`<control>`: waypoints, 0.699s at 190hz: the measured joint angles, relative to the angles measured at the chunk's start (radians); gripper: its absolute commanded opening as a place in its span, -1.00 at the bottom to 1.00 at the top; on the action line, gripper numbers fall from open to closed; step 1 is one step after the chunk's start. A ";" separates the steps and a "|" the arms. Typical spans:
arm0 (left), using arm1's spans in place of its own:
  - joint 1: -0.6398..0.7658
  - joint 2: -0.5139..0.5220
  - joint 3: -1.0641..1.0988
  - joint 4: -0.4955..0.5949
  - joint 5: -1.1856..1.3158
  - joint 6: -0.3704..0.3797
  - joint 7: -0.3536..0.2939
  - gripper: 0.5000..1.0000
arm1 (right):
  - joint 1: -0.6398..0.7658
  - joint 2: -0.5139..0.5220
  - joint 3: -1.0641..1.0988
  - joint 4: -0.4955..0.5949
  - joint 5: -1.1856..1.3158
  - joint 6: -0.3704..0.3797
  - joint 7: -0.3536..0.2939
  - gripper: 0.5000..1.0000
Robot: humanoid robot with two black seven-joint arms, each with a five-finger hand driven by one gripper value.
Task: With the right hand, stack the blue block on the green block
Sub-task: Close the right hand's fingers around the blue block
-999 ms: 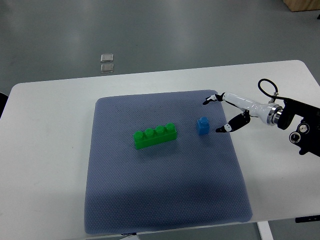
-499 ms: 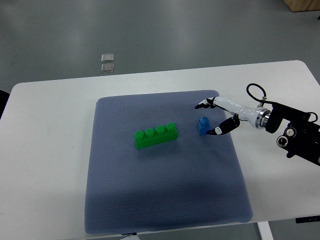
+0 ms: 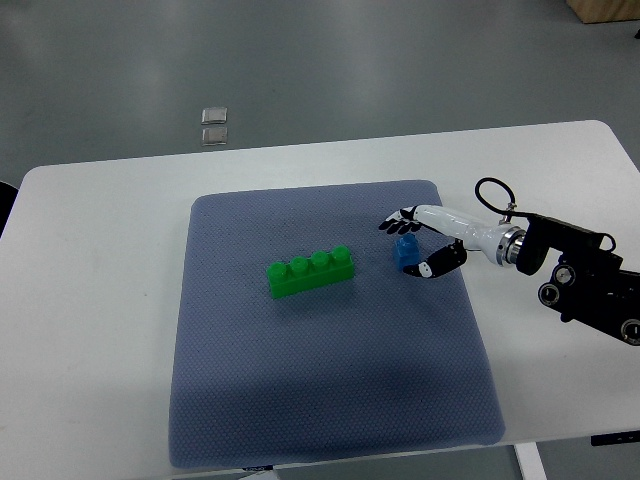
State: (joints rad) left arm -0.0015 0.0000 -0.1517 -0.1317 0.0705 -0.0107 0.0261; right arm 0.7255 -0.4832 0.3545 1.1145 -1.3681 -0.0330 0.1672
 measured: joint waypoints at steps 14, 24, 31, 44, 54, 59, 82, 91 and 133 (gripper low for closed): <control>0.000 0.000 0.000 0.000 0.000 0.000 0.000 1.00 | 0.000 0.000 0.000 -0.005 -0.018 -0.006 0.000 0.06; 0.000 0.000 0.000 0.000 0.000 0.000 0.000 1.00 | 0.000 -0.002 0.000 -0.007 -0.028 -0.009 0.000 0.06; 0.000 0.000 0.000 0.000 0.000 0.000 0.000 1.00 | 0.000 -0.005 0.000 -0.007 -0.035 -0.009 0.000 0.06; 0.000 0.000 0.000 0.000 0.000 0.000 0.000 1.00 | 0.002 -0.009 -0.001 -0.007 -0.049 -0.010 0.001 0.06; 0.000 0.000 0.000 0.000 0.000 0.000 0.000 1.00 | 0.009 -0.011 -0.002 -0.007 -0.062 -0.010 0.001 0.06; 0.000 0.000 0.000 0.000 0.000 0.000 0.000 1.00 | 0.012 -0.012 -0.003 -0.007 -0.068 -0.010 0.002 0.06; 0.000 0.000 0.000 0.000 0.000 0.000 0.000 1.00 | 0.021 -0.016 -0.012 -0.007 -0.083 -0.007 0.002 0.06; 0.000 0.000 0.000 0.000 0.000 0.000 0.000 1.00 | 0.024 -0.016 -0.015 -0.007 -0.088 -0.004 0.002 0.06; 0.000 0.000 0.000 0.000 0.000 0.000 0.000 1.00 | 0.034 -0.016 -0.040 -0.004 -0.103 -0.006 0.000 -0.09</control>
State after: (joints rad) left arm -0.0015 0.0000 -0.1519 -0.1320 0.0706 -0.0107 0.0259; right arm 0.7600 -0.4988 0.3144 1.1105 -1.4712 -0.0386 0.1674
